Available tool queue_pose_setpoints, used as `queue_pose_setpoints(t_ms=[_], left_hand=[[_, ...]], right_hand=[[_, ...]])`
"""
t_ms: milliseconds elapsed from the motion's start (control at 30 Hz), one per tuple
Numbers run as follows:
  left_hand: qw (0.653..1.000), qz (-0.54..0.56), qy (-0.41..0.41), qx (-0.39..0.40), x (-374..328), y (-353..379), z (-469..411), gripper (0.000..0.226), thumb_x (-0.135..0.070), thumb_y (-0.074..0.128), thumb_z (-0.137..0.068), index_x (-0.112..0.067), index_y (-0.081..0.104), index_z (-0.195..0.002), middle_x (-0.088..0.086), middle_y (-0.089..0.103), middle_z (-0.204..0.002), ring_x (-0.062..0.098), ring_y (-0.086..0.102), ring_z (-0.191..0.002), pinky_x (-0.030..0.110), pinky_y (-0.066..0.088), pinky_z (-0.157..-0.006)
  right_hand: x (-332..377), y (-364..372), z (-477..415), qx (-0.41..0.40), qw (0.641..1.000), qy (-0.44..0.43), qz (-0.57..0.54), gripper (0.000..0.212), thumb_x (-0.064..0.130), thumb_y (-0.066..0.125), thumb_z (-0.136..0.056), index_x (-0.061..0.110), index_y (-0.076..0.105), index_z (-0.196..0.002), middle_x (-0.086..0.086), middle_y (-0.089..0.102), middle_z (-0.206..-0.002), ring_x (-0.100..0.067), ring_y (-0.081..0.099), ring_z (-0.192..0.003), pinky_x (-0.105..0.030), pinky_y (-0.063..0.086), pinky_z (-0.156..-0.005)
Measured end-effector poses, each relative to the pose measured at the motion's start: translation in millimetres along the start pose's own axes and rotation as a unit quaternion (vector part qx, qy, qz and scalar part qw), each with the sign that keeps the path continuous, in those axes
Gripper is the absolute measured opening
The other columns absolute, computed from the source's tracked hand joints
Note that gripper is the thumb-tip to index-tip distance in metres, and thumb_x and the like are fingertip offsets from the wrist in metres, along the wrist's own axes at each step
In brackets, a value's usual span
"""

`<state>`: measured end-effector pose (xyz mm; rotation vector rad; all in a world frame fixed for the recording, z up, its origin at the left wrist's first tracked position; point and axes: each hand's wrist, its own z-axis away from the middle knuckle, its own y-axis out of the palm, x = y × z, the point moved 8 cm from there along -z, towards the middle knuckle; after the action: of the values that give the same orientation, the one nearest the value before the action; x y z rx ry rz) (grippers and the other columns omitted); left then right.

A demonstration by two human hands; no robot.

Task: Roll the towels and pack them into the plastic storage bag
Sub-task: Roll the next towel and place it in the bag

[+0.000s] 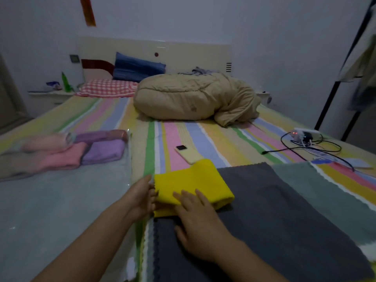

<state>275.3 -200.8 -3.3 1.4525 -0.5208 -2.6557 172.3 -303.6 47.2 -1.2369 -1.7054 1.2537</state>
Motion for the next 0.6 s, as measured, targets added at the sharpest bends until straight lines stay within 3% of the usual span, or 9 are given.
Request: queue_pose_setpoints(t_ms=[67, 100, 200, 267, 333, 400, 467, 533, 600], left_hand=[[0.999, -0.039, 0.022, -0.027, -2, -6, -3, 0.025, -0.038, 0.042, -0.099, -0.018, 0.055, -0.09, 0.008, 0.052, -0.076, 0.02, 0.052, -0.052, 0.023, 0.042, -0.047], [0.996, -0.066, 0.054, -0.041, -6, -7, -4, 0.019, -0.032, 0.048, -0.098, -0.017, 0.055, -0.107, 0.013, 0.058, -0.087, 0.02, 0.054, -0.054, 0.021, 0.041, -0.043], [0.965, -0.174, 0.19, -0.055, -22, -5, -1, 0.062, 0.0, 0.06, -0.09, -0.019, 0.032, -0.142, 0.015, 0.06, -0.105, 0.019, 0.053, -0.064, 0.022, 0.044, -0.044], [0.933, -0.262, 0.244, -0.036, -28, 5, 3, 0.062, 0.012, 0.058, -0.084, -0.025, 0.044, -0.132, 0.01, 0.059, -0.099, 0.021, 0.054, -0.072, 0.036, 0.049, -0.059], [0.908, -0.314, 0.274, -0.042, -34, 7, 5, 0.05, 0.004, 0.061, -0.075, -0.035, 0.058, -0.107, 0.013, 0.057, -0.1, 0.023, 0.053, -0.077, 0.042, 0.049, -0.066], [0.908, -0.311, 0.278, -0.038, -38, 6, 4, 0.045, -0.001, 0.059, -0.07, -0.039, 0.063, -0.094, 0.016, 0.056, -0.094, 0.025, 0.052, -0.073, 0.038, 0.045, -0.061], [0.91, -0.313, 0.271, -0.035, -38, 3, 1, 0.046, 0.007, 0.057, -0.079, -0.036, 0.065, -0.092, 0.017, 0.055, -0.093, 0.025, 0.05, -0.069, 0.034, 0.041, -0.059], [0.921, -0.306, 0.239, -0.036, -37, -2, -4, 0.038, 0.006, 0.054, -0.086, -0.028, 0.065, -0.098, 0.018, 0.057, -0.096, 0.023, 0.049, -0.063, 0.028, 0.041, -0.054], [0.939, -0.283, 0.189, -0.047, -39, -6, -9, 0.026, -0.002, 0.055, -0.09, -0.019, 0.063, -0.108, 0.021, 0.06, -0.104, 0.021, 0.05, -0.062, 0.028, 0.045, -0.053]], right_hand=[[7, 17, 4, 0.045, 0.999, -0.001, -0.001, 0.044, 0.044, 0.035, -0.076, 0.024, 0.071, -0.092, -0.001, 0.063, -0.128, -0.021, 0.063, -0.112, -0.046, 0.052, -0.092], [5, 21, 5, 0.054, 0.999, 0.004, 0.004, 0.044, 0.044, 0.034, -0.076, 0.025, 0.071, -0.092, -0.001, 0.063, -0.128, -0.021, 0.063, -0.112, -0.045, 0.052, -0.091], [0, 19, 5, 0.084, 0.996, -0.011, -0.022, 0.051, 0.044, 0.031, -0.08, 0.022, 0.066, -0.11, -0.003, 0.051, -0.141, -0.023, 0.051, -0.127, -0.045, 0.037, -0.107], [-3, 11, 3, 0.082, 0.989, -0.018, -0.122, 0.057, 0.041, 0.025, -0.08, 0.022, 0.059, -0.122, -0.001, 0.039, -0.151, -0.023, 0.035, -0.138, -0.04, 0.021, -0.115], [-16, -5, -1, 0.024, 0.977, 0.02, -0.213, 0.051, 0.036, 0.028, -0.076, 0.026, 0.067, -0.109, 0.002, 0.05, -0.141, -0.021, 0.042, -0.13, -0.037, 0.032, -0.111], [-38, -22, -5, -0.067, 0.974, 0.061, -0.206, 0.042, 0.031, 0.034, -0.077, 0.026, 0.069, -0.099, 0.003, 0.059, -0.129, -0.021, 0.049, -0.124, -0.042, 0.04, -0.104], [-57, -27, -11, -0.09, 0.984, 0.082, -0.132, 0.046, 0.043, 0.031, -0.087, 0.029, 0.065, -0.115, 0.001, 0.053, -0.139, -0.025, 0.039, -0.136, -0.046, 0.03, -0.113], [-75, -12, -16, -0.006, 0.992, 0.108, -0.064, 0.086, 0.074, -0.006, -0.081, 0.035, 0.043, -0.141, 0.003, 0.026, -0.157, -0.022, 0.012, -0.148, -0.043, 0.006, -0.12], [-92, 9, -11, 0.085, 0.985, 0.148, -0.04, 0.115, 0.078, -0.036, -0.056, 0.04, 0.017, -0.15, 0.007, -0.003, -0.161, -0.018, -0.011, -0.148, -0.04, -0.007, -0.119]])
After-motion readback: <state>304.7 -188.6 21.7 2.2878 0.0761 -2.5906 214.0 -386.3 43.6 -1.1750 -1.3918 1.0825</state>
